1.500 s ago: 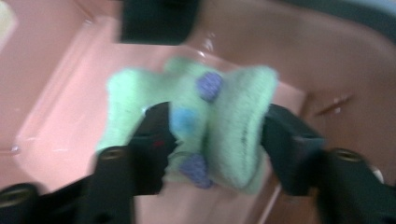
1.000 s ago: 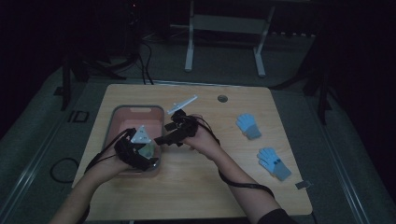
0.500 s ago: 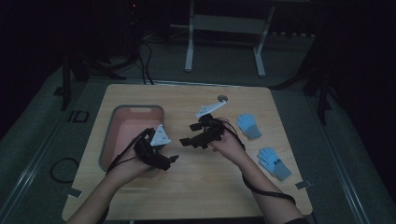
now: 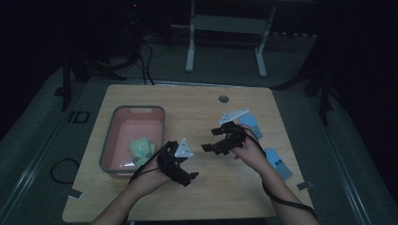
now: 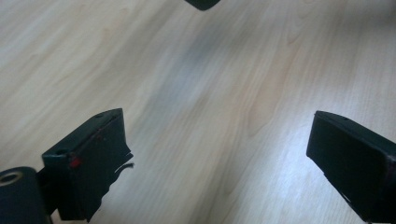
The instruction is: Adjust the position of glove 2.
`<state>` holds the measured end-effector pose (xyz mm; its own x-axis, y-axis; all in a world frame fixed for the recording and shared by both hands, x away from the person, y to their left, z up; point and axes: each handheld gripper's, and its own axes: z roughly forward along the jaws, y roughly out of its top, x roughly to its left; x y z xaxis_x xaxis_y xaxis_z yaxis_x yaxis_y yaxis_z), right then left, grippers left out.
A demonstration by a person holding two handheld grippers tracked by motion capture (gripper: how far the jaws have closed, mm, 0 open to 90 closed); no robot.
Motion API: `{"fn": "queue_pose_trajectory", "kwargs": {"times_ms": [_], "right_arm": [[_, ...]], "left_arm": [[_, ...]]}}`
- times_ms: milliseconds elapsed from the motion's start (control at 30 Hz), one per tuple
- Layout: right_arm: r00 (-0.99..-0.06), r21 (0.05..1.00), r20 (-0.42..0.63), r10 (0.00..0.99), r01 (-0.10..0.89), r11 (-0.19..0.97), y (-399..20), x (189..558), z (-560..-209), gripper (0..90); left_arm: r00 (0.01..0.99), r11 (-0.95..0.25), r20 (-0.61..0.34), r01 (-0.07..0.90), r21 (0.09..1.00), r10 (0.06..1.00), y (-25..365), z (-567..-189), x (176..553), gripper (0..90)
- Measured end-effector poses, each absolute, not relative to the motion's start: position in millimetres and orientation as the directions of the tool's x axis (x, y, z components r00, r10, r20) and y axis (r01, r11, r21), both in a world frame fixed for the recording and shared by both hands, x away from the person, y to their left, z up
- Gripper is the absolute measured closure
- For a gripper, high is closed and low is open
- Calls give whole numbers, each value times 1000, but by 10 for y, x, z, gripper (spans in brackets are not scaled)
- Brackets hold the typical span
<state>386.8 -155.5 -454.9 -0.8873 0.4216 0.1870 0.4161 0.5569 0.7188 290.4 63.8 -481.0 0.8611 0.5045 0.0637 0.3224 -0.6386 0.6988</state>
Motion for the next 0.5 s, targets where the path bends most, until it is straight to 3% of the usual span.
{"fn": "queue_pose_trajectory", "kwargs": {"times_ms": [500], "right_arm": [[-874,716,190,447,435,546,-2065,3789,-4813,150]], "left_arm": [[884,-629,44,295,719,465,499,-5202,2844,41]]}}
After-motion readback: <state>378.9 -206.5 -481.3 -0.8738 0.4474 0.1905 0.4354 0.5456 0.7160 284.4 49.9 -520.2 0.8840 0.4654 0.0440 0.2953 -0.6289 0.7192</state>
